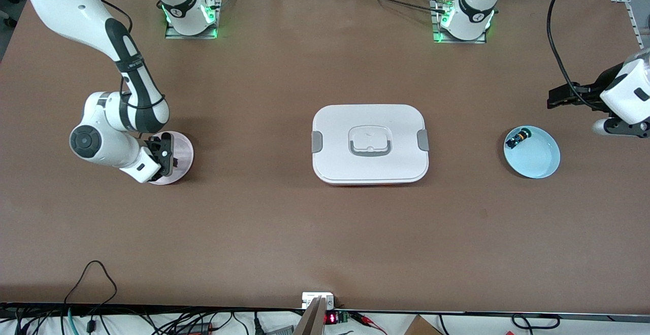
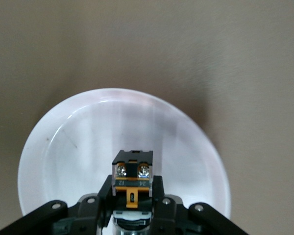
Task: Transfer orange switch to right arm and place
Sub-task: 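Lower the switch onto the white plate and open the right gripper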
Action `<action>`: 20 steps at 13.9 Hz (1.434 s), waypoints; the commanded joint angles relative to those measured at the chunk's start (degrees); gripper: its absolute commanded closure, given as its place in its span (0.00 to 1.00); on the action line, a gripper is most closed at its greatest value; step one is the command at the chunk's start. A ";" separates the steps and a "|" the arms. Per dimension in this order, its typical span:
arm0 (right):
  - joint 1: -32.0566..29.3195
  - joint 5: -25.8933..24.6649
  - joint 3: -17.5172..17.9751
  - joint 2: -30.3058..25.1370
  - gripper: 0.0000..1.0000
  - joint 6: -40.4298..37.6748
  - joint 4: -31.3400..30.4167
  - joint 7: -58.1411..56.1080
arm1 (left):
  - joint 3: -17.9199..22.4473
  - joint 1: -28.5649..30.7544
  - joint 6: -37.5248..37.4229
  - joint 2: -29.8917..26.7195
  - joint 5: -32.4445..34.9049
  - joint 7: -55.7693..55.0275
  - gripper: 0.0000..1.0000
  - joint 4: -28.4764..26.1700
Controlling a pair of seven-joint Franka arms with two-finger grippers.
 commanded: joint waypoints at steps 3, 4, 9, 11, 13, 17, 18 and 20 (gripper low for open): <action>-2.08 -0.34 0.73 -3.80 0.01 5.07 -6.46 -0.82 | 1.87 0.01 1.61 -0.75 1.14 1.37 0.00 0.02; -2.17 0.10 0.73 -4.68 0.00 3.76 -5.94 0.22 | 1.88 -0.08 1.35 -0.58 1.40 4.43 0.00 -0.33; -1.82 1.51 0.73 -8.64 0.00 -10.29 4.06 16.98 | 2.23 0.01 1.70 -0.75 0.70 -0.61 0.00 -0.15; -1.91 2.56 0.73 -10.30 0.00 -15.04 6.80 26.98 | 2.23 0.01 1.79 -0.66 0.70 -0.90 0.00 -0.24; -1.74 5.55 0.73 -12.59 0.00 -18.82 8.04 39.54 | 2.23 0.01 2.66 -0.66 0.61 -0.99 0.00 -0.24; -0.07 5.73 0.65 -15.84 0.00 -26.55 10.15 68.54 | 2.23 0.27 3.63 -0.49 0.61 -0.99 0.00 -0.24; 0.37 5.91 0.65 -16.28 0.00 -28.58 11.20 73.31 | 2.32 0.44 3.89 -0.49 0.52 -0.90 0.00 -0.24; 0.37 11.67 0.12 -16.73 0.00 -35.68 14.70 81.32 | 2.41 0.45 4.25 -0.49 0.35 -0.90 0.00 -0.24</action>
